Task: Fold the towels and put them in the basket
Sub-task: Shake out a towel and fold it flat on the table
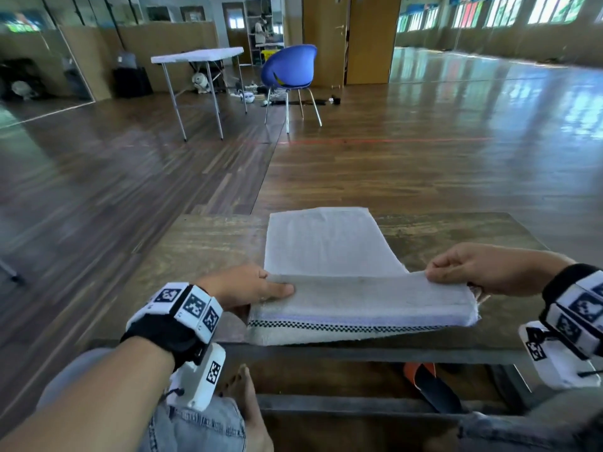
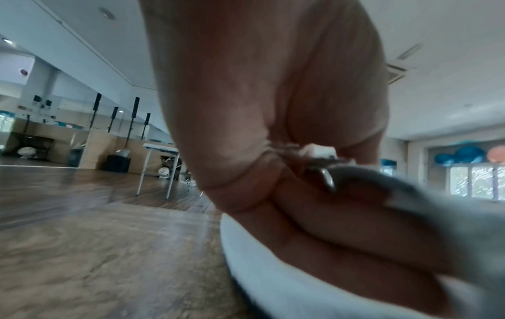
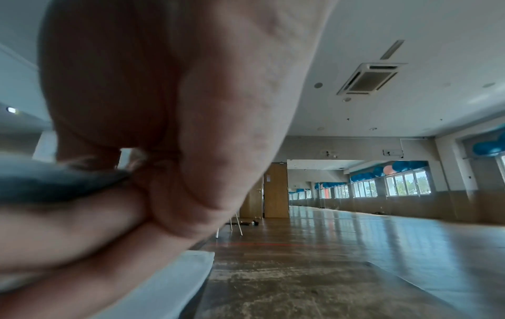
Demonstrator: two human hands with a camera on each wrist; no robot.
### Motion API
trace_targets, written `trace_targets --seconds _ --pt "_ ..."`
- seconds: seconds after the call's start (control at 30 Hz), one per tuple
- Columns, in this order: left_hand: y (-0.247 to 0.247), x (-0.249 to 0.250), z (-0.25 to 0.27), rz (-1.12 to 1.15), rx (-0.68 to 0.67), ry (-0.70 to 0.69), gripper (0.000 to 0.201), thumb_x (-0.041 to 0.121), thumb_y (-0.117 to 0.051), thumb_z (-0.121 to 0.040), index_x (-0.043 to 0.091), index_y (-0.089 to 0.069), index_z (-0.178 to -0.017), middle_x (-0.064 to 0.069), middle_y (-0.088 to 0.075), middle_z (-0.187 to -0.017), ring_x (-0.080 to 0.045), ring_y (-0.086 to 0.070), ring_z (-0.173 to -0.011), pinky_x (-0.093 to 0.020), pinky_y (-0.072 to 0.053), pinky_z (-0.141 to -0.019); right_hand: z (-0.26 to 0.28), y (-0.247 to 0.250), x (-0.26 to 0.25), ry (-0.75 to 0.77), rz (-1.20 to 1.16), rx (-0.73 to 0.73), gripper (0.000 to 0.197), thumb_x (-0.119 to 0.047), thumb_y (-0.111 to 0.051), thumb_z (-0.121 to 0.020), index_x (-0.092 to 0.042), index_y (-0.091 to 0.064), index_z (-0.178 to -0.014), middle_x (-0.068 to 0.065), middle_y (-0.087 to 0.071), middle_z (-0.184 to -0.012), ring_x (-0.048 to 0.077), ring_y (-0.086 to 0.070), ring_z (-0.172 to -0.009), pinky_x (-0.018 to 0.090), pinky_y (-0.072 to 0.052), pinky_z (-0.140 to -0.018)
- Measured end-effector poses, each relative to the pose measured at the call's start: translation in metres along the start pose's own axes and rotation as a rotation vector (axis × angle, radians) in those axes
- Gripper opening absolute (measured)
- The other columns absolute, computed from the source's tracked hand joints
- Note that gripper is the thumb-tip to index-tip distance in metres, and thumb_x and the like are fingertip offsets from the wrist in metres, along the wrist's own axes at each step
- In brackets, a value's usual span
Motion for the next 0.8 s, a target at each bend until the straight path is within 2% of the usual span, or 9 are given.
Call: trace_targets --seconds 0.07,0.13,0.2,0.27,0.4,0.5,0.57,0.7,0.8 --pt "-0.006 0.001 0.015 -0.033 -0.134 0.057 0.034 0.04 -0.069 -0.091 0.009 -0.064 -0.079 0.001 -0.068 -0.069 -0.012 -0.062 -0.056 -0.021 -0.047 -0.054 0.007 -0.003 0.001 -0.049 -0.037 -0.102 0.031 -0.04 -0.06 -0.096 -0.012 -0.075 -0.092 0.01 -0.063 -0.077 0.017 -0.059 -0.061 0.025 -0.05 -0.055" --pt "-0.009 0.0 0.024 -0.069 -0.23 0.093 0.032 0.041 -0.069 -0.09 0.012 -0.06 -0.083 -0.003 -0.064 -0.074 -0.014 -0.058 -0.062 -0.023 -0.045 -0.059 0.012 -0.005 0.004 -0.085 -0.042 -0.186 0.03 -0.04 -0.062 -0.096 -0.013 -0.075 -0.095 0.011 -0.066 -0.081 0.019 -0.063 -0.063 0.026 -0.052 -0.055" --pt "-0.007 -0.002 0.024 -0.009 -0.256 0.086 0.029 0.041 -0.07 -0.09 0.015 -0.061 -0.08 0.0 -0.066 -0.071 -0.011 -0.061 -0.06 -0.021 -0.048 -0.056 0.015 -0.004 0.007 -0.088 -0.029 -0.212 0.028 -0.041 -0.064 -0.095 -0.015 -0.074 -0.095 0.01 -0.069 -0.082 0.02 -0.066 -0.065 0.029 -0.055 -0.057" --pt "-0.002 -0.004 0.015 0.064 -0.171 0.063 0.027 0.038 -0.07 -0.09 0.014 -0.063 -0.081 0.001 -0.068 -0.071 -0.011 -0.064 -0.058 -0.021 -0.05 -0.052 0.01 -0.001 0.01 -0.061 -0.001 -0.136 0.027 -0.041 -0.064 -0.096 -0.015 -0.073 -0.095 0.01 -0.072 -0.083 0.023 -0.069 -0.068 0.032 -0.058 -0.06" --pt "0.004 -0.018 -0.025 0.003 0.089 0.064 0.034 0.034 -0.065 -0.095 0.0 -0.065 -0.101 -0.009 -0.066 -0.076 -0.016 -0.063 -0.061 -0.027 -0.053 -0.054 -0.024 -0.005 0.019 -0.004 -0.003 0.112 0.021 -0.034 -0.062 -0.099 -0.019 -0.074 -0.09 0.01 -0.075 -0.083 0.024 -0.072 -0.069 0.034 -0.058 -0.06" --pt "0.016 -0.025 -0.056 -0.034 0.24 0.015 0.032 0.035 -0.066 -0.094 0.004 -0.068 -0.099 -0.013 -0.071 -0.085 -0.018 -0.066 -0.071 -0.029 -0.053 -0.066 -0.065 0.004 0.022 0.087 0.106 0.375 0.023 -0.031 -0.063 -0.098 -0.02 -0.074 -0.081 0.007 -0.071 -0.074 0.016 -0.061 -0.065 0.031 -0.049 -0.061" --pt "0.033 -0.022 -0.077 -0.02 0.351 -0.038 0.027 0.035 -0.068 -0.092 0.008 -0.066 -0.089 -0.004 -0.065 -0.076 -0.013 -0.059 -0.064 -0.027 -0.044 -0.062 -0.094 0.021 0.019 0.122 0.162 0.52 0.023 -0.032 -0.066 -0.095 -0.02 -0.073 -0.077 0.008 -0.068 -0.068 0.014 -0.055 -0.061 0.031 -0.044 -0.06" --pt "0.061 -0.02 -0.12 -0.119 0.494 -0.042 0.029 0.034 -0.067 -0.094 0.006 -0.062 -0.087 -0.002 -0.059 -0.072 -0.015 -0.051 -0.061 -0.028 -0.033 -0.057 -0.156 0.052 0.009 0.096 0.204 0.628 0.024 -0.035 -0.071 -0.091 -0.019 -0.07 -0.073 -0.006 -0.059 -0.051 0.003 -0.047 -0.04 0.023 -0.038 -0.047" --pt "0.071 -0.03 -0.153 -0.216 0.55 0.021 0.024 0.032 -0.065 -0.095 0.013 -0.06 -0.081 0.0 -0.058 -0.069 -0.012 -0.05 -0.058 -0.028 -0.031 -0.05 -0.199 0.064 0.004 0.081 0.297 0.663 0.02 -0.033 -0.073 -0.089 -0.021 -0.07 -0.073 -0.005 -0.064 -0.062 0.006 -0.057 -0.055 0.023 -0.039 -0.048"
Point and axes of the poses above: each hand's wrist, its own z-axis away from the middle knuckle, its own y-axis out of the back of the hand, x = y × z, the point moved 3 cm from there along -z, towards the middle knuckle
